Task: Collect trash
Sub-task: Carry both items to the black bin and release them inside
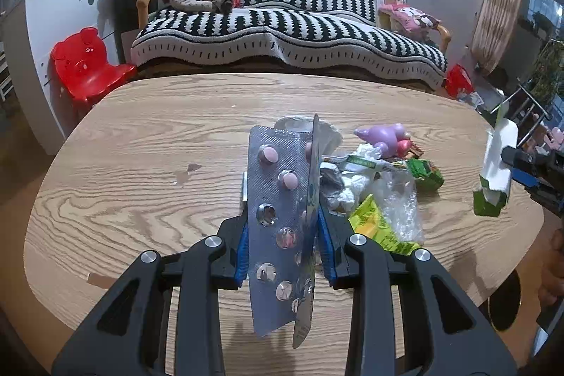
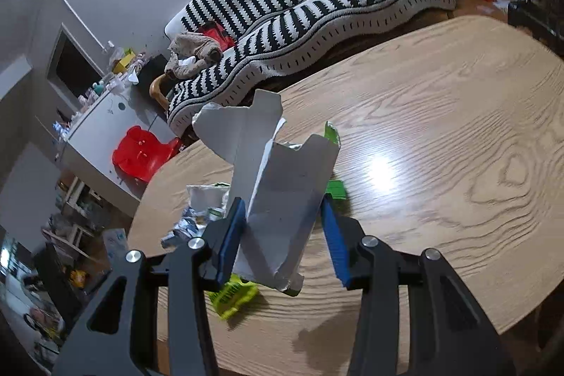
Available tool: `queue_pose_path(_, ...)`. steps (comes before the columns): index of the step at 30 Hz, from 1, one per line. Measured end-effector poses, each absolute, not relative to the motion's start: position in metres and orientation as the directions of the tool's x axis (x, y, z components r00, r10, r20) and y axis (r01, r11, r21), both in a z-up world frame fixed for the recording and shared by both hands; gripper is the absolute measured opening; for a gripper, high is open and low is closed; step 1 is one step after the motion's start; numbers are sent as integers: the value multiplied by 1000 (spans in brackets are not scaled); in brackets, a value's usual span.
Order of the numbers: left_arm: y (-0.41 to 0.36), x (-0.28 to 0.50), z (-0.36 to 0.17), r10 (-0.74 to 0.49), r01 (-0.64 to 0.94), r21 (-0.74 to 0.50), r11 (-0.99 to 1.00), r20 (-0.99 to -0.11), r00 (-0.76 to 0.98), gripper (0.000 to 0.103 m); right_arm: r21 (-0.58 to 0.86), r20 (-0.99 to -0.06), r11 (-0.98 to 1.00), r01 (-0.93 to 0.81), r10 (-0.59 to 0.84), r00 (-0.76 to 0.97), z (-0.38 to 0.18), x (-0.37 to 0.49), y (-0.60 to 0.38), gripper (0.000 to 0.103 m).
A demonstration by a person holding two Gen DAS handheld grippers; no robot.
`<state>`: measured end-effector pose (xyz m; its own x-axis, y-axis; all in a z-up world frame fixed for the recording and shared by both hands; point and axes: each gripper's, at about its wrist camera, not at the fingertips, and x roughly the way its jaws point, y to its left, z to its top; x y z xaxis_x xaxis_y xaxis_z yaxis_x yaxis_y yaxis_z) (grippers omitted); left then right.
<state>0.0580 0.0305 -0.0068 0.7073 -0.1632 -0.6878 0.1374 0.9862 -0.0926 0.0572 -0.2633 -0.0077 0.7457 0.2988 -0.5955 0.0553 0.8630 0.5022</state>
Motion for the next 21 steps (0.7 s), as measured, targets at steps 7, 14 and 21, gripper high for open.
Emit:
queue_pose_path(7,6,53,-4,-234,212,-117,970,-684,691,31,398,-608,913,96,184,772,8,6,-320,44)
queue_pose_path(14,-79,38,6,-361,378,-129,917,-673,646,31,377,-617,888,264,27,787,5,-66,-422,44)
queue_pose_path(21,-221,2,-5,-545,611,-169,773,-670,505,31,315,-662,837,447,-143,736,-15,-141,-512,44)
